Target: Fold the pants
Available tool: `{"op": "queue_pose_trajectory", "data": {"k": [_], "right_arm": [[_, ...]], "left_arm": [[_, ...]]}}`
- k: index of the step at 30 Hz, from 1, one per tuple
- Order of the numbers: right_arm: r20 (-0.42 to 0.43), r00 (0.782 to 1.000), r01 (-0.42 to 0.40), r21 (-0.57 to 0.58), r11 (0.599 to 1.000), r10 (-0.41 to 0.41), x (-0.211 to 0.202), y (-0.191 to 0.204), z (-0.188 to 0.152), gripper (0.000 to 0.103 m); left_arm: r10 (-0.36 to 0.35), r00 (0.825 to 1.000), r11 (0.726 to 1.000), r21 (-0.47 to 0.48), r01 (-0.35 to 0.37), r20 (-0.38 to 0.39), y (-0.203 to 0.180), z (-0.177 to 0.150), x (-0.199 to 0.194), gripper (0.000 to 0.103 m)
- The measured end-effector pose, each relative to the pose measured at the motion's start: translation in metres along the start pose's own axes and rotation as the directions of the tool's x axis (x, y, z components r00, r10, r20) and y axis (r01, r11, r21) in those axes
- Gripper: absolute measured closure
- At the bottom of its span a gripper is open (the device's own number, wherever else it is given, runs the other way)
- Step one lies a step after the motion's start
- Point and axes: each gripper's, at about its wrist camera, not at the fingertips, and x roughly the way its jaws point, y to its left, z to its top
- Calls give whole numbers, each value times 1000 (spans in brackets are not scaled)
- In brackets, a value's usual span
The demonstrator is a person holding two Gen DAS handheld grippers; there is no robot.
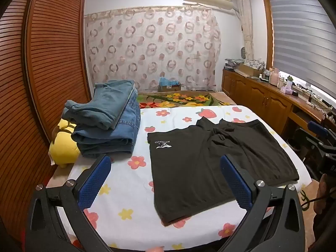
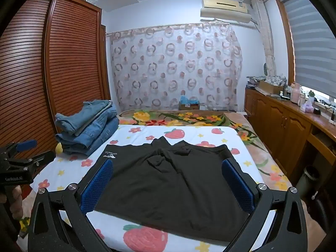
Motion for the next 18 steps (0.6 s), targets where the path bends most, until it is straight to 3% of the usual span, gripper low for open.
{"op": "queue_pose_trajectory", "data": {"k": [18], "right_arm": [[5, 1000, -4, 4, 1000, 4, 0, 0, 0, 0]], "left_arm": [[2, 1000, 1000, 16, -3, 7, 0, 0, 0, 0]]}}
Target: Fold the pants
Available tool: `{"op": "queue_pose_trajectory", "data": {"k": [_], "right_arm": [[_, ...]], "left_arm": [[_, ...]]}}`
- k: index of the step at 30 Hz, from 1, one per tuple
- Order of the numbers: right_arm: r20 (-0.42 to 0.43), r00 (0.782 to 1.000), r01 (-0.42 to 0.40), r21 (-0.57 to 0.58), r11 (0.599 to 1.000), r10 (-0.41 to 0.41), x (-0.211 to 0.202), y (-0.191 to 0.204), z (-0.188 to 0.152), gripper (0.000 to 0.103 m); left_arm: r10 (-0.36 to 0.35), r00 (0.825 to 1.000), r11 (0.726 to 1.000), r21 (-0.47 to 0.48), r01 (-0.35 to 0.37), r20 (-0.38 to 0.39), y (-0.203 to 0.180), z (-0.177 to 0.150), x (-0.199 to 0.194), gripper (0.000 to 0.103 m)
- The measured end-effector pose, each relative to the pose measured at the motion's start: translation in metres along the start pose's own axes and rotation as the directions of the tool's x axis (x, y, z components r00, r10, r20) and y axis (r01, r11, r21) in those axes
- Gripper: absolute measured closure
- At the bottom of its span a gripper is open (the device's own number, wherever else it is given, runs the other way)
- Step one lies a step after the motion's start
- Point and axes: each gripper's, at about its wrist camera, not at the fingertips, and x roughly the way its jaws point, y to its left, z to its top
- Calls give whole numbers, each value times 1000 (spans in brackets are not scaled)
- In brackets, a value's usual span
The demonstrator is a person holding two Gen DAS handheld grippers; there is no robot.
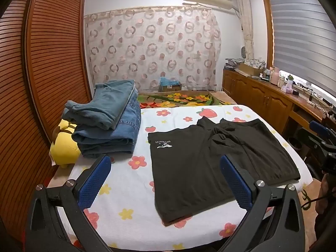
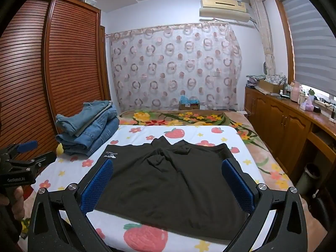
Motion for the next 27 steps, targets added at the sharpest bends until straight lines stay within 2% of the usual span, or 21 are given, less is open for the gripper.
{"op": "queue_pose_trajectory", "data": {"k": [27], "right_arm": [[8, 1000, -2, 1, 1000, 2, -3, 0, -1, 0]], "left_arm": [[1, 1000, 1000, -2, -1, 8, 7, 5, -2, 0]]}}
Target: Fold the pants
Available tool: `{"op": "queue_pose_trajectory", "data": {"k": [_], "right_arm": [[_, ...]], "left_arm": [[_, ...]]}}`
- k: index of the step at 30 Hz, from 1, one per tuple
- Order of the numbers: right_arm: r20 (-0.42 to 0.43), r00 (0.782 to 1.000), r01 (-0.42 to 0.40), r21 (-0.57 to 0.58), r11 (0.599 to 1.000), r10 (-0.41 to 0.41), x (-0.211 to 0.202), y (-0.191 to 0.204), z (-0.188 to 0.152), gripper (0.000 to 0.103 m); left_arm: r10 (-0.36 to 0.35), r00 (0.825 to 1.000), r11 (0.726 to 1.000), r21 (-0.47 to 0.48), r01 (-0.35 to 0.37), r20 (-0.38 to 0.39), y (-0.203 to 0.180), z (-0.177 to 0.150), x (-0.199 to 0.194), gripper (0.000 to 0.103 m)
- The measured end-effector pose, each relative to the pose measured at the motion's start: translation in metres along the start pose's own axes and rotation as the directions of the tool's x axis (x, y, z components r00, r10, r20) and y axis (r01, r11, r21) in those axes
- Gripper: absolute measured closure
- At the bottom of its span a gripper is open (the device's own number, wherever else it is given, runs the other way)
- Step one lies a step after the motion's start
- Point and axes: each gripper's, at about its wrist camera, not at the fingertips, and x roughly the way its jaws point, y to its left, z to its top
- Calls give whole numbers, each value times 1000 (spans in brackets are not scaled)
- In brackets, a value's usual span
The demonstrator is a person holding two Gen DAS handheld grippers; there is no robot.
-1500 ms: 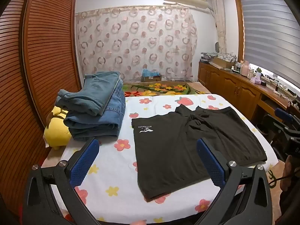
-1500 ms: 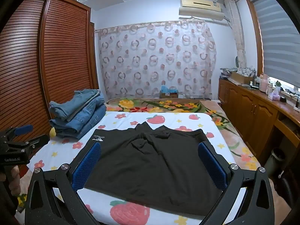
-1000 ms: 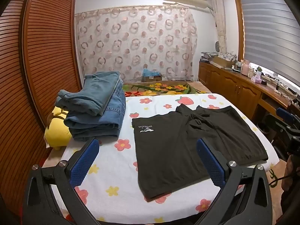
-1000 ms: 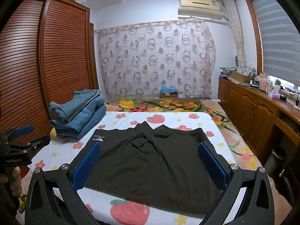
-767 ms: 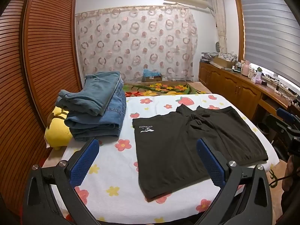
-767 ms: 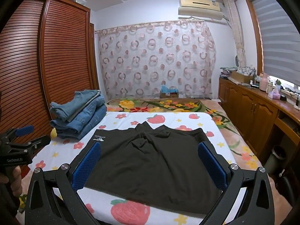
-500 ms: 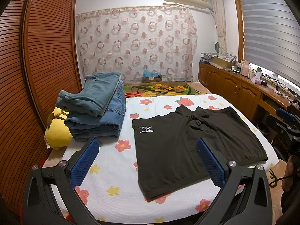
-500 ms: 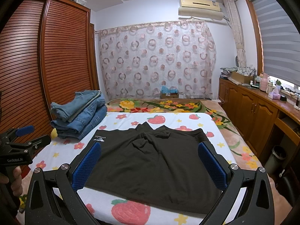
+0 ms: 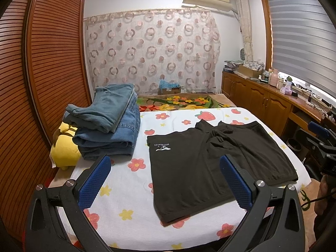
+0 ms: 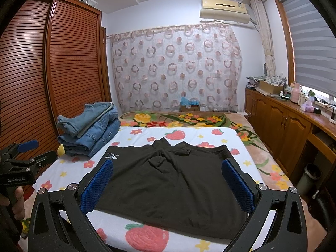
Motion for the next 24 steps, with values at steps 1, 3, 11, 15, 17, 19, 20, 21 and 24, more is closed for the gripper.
{"op": "queue_pose_trajectory", "data": {"k": [1, 3, 11, 15, 17, 19, 20, 21, 24], "right_arm": [[0, 1000, 1, 1, 1000, -1, 0, 0, 0, 0], [-1, 1000, 1, 0, 1000, -1, 0, 0, 0, 0], [-4, 1000, 1, -1, 1000, -1, -1, 2, 0, 0], [-3, 1000, 1, -1, 1000, -1, -1, 2, 0, 0], [-2, 1000, 2, -1, 1000, -2, -1, 2, 0, 0], [-3, 1000, 2, 1, 1000, -2, -1, 2, 0, 0], [-3, 1000, 2, 1, 1000, -2, -1, 2, 0, 0], [-3, 1000, 2, 1, 1000, -2, -1, 2, 0, 0], [-3, 1000, 1, 1, 1000, -1, -1, 1, 0, 0]], "left_arm": [[0, 1000, 1000, 0, 0, 0, -1, 0, 0, 0], [0, 1000, 1000, 0, 0, 1, -1, 0, 0, 0], [-1, 1000, 1000, 1, 1, 4, -1, -1, -1, 0], [-2, 1000, 1000, 0, 2, 5, -1, -1, -1, 0], [2, 1000, 1000, -1, -2, 4, -1, -1, -1, 0], [1, 1000, 1000, 0, -1, 4, -1, -1, -1, 0], [1, 1000, 1000, 0, -1, 5, -1, -1, -1, 0], [1, 1000, 1000, 0, -1, 5, 0, 0, -1, 0], [1, 1000, 1000, 0, -1, 6, 0, -1, -1, 0]]}}
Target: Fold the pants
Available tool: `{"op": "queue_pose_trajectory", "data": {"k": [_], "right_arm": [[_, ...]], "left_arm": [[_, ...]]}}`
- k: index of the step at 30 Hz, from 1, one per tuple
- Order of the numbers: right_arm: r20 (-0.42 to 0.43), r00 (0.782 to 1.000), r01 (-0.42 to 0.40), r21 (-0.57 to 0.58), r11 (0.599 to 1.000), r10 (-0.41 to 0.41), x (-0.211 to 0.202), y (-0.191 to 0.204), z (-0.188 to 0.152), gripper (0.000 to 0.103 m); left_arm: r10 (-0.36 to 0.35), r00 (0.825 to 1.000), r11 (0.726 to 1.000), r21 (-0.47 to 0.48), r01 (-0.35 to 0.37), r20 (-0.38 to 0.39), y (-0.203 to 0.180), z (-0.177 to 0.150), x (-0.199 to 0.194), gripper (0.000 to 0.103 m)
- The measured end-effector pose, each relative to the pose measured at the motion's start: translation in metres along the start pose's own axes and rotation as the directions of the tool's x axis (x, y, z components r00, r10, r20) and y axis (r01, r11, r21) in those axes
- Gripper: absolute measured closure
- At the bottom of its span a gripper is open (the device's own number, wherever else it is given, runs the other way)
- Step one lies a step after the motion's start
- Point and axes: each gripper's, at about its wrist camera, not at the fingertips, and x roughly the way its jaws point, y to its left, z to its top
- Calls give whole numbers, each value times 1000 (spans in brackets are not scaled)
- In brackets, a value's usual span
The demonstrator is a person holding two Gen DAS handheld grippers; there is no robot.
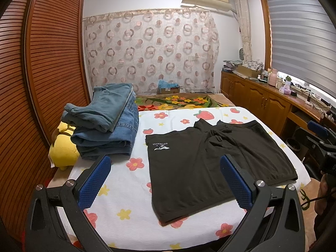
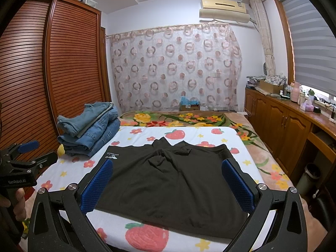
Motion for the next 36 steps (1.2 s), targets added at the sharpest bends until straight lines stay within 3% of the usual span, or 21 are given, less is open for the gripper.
{"op": "queue_pose_trajectory", "data": {"k": [28, 36], "right_arm": [[6, 1000, 5, 5, 1000, -5, 0, -3, 2, 0], [-34, 999, 12, 11, 1000, -11, 12, -13, -8, 0]], "left_arm": [[-3, 1000, 1000, -1, 3, 0, -1, -1, 0, 0], [-32, 998, 999, -22, 30, -63, -20, 5, -3, 0]]}}
